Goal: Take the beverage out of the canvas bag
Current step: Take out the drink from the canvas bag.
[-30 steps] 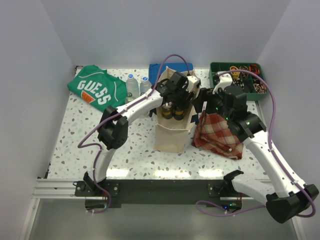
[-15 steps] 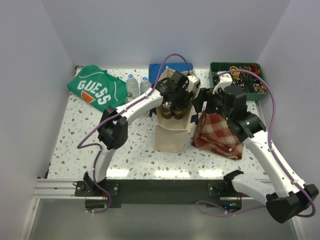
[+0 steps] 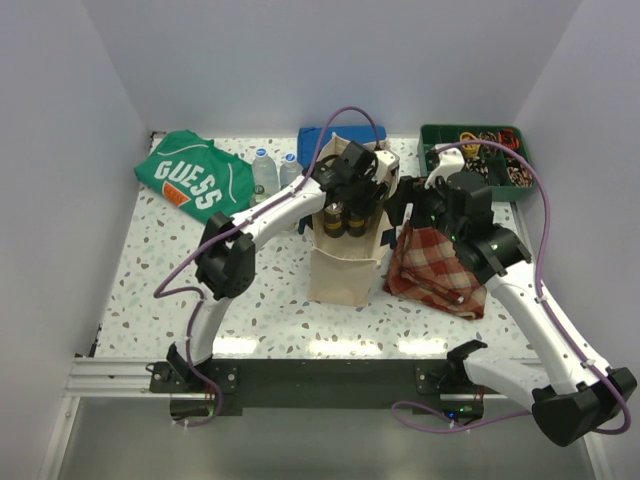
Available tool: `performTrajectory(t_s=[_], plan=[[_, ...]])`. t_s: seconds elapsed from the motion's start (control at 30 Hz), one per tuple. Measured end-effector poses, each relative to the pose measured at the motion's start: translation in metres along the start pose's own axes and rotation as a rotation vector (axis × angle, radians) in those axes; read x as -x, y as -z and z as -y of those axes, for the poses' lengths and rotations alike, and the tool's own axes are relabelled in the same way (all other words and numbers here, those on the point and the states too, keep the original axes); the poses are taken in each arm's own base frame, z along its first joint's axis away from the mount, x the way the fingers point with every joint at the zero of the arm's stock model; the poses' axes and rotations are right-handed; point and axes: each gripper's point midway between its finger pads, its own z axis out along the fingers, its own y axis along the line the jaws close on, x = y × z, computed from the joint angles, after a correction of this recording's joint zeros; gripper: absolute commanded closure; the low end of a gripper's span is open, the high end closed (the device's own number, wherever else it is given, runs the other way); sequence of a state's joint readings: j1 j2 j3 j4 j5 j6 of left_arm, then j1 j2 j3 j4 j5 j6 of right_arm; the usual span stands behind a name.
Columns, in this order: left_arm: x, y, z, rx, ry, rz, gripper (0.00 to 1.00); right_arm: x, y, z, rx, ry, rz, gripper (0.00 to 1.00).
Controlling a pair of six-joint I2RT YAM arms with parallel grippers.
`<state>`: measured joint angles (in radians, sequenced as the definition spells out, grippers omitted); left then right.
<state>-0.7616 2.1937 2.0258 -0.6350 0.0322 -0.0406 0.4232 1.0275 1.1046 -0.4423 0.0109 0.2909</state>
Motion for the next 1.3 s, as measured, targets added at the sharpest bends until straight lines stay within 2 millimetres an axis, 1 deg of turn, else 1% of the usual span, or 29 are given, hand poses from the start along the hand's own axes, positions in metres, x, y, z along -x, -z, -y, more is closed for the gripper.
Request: performTrajectory(t_s=[0.17, 0.37, 0.5, 0.83, 1.03, 1.2, 1.3], plan=[[0.006, 0.009, 0.001, -0.001, -0.001, 0.017, 1.0, 0.001, 0.001, -0.001, 0.001, -0.007, 0.005, 0.25], [0.024, 0.035, 0.001, -0.001, -0.002, 0.065, 1.0, -0.001, 0.004, -0.001, 0.004, -0.02, 0.01, 0.25], [0.031, 0.047, 0.003, -0.005, -0.003, 0.084, 1.0, 0.001, 0.007, -0.001, 0.007, -0.025, 0.021, 0.25], [0.035, 0.066, 0.011, -0.042, -0.008, 0.093, 1.0, 0.002, 0.012, -0.002, 0.011, -0.036, 0.034, 0.25], [0.032, 0.081, 0.017, -0.073, -0.014, 0.063, 1.0, 0.003, 0.016, -0.003, 0.014, -0.045, 0.042, 0.25], [0.035, 0.094, 0.022, -0.102, -0.024, 0.055, 1.0, 0.006, 0.02, -0.004, 0.02, -0.053, 0.058, 0.24], [0.033, 0.101, 0.025, -0.123, -0.042, 0.043, 1.0, 0.007, 0.022, -0.004, 0.021, -0.058, 0.06, 0.24]])
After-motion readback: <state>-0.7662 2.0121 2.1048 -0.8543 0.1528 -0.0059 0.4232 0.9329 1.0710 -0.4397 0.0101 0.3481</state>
